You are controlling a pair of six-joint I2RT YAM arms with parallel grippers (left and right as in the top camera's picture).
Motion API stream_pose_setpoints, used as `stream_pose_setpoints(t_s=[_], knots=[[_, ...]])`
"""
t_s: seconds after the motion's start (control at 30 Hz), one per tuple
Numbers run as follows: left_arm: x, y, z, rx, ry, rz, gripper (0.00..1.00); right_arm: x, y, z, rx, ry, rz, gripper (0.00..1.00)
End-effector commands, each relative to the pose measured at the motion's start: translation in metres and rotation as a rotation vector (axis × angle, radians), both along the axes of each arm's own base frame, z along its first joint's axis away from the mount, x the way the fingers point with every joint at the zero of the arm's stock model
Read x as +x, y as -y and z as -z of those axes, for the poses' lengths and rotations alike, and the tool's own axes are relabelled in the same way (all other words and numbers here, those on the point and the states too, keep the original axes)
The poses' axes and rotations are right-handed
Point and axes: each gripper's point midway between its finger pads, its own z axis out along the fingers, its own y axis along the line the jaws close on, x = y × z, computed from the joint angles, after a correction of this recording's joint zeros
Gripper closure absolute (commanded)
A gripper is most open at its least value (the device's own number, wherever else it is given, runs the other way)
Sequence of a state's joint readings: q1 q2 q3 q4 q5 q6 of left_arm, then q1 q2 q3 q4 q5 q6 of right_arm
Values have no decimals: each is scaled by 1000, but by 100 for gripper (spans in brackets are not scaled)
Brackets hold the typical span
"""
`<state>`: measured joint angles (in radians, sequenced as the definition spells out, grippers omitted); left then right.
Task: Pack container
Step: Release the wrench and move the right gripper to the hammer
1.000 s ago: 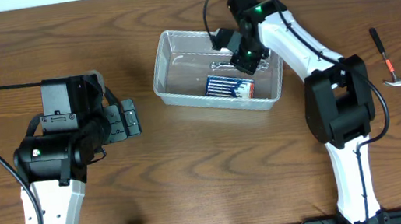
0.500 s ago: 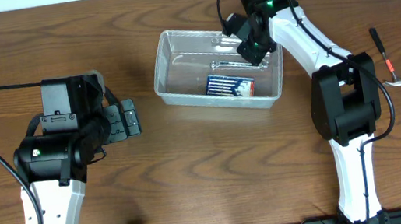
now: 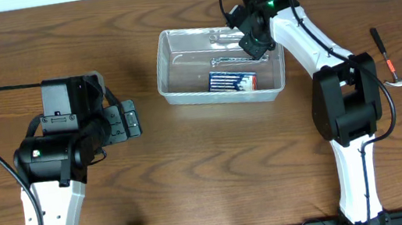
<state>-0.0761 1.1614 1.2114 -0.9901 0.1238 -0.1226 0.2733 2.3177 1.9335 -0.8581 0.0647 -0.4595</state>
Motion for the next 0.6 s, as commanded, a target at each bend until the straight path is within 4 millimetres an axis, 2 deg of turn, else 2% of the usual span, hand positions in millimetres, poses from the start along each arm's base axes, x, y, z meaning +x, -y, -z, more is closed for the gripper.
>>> stream_pose_setpoints(t_s=[0.0,0.1,0.57], knots=[[1,-1,-5,18,13,11,2,8,6,-3,-10,30,43,99],[0,-1,-5,18,6,11,2,14,13,-6,-34,63,98,99],[-3,-1,-3,19,-7,11,1,21,23,-10,-81,105,143,99]])
